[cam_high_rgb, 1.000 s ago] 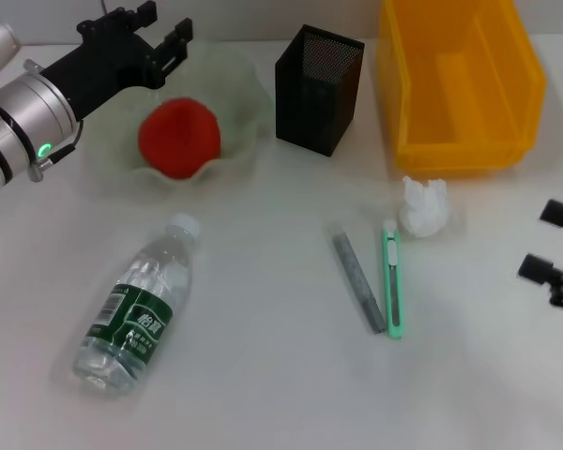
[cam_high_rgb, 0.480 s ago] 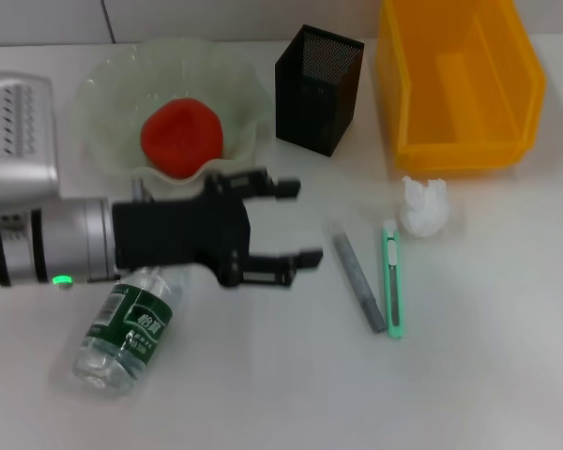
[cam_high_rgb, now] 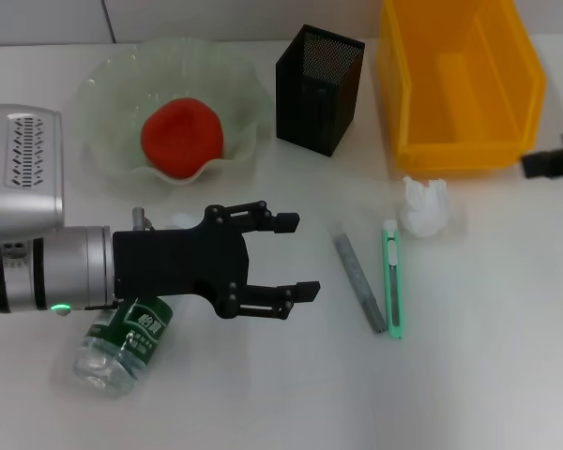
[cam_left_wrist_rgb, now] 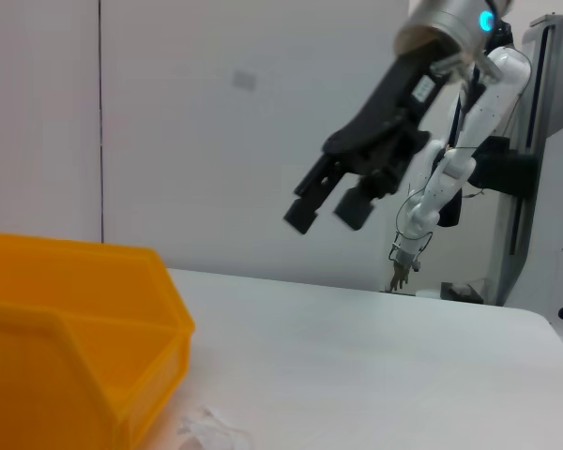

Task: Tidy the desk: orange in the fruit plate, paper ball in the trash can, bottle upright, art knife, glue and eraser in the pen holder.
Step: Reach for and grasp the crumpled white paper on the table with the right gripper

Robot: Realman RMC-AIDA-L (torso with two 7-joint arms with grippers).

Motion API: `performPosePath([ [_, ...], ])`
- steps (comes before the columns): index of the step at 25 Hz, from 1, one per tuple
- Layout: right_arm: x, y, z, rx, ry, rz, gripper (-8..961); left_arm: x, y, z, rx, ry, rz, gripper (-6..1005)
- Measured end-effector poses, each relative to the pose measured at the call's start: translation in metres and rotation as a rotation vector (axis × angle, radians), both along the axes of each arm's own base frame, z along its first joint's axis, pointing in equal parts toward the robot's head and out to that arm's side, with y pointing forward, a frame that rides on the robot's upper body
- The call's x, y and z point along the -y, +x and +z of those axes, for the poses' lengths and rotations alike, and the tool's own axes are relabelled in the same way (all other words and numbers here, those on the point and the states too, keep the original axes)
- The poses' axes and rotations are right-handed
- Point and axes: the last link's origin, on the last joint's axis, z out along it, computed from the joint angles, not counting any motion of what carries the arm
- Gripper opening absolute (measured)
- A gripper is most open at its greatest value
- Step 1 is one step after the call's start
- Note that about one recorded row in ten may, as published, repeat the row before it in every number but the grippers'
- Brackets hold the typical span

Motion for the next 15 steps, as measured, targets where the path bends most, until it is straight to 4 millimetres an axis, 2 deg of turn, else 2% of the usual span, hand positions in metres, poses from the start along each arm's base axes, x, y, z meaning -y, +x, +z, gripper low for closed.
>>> performPosePath([
  [2,-0.03,-0.012,-0.03,0.016,-0.054,-0.073,773,0.0,0.0,-0.001,-0.002,0.001,0.0,845],
  [5,-0.036,-0.013,-0.038,0.031,-0.068,-0.083,772,-0.001,-0.003,-0.001,-0.007,0.015,0.013,844],
  [6,-0.045,-0.011,-0.051,0.062,-0.085,-0.102,772,-0.001,-0.003,-0.001,-0.007,0.015,0.013,844],
  [7,-0.045,-0.011,-0.051,0.062,-0.085,-0.102,771,-0.001,-0.003,-0.001,-0.007,0.015,0.013,844],
  [11,-0.059,-0.007,-0.08,0.109,-0.108,-0.114,769,-0.001,-0.006,0.001,-0.01,0.027,0.027,844],
  [15,-0.065,-0.006,-0.093,0.121,-0.126,-0.117,768,0.0,-0.009,0.001,-0.015,0.034,0.037,843],
])
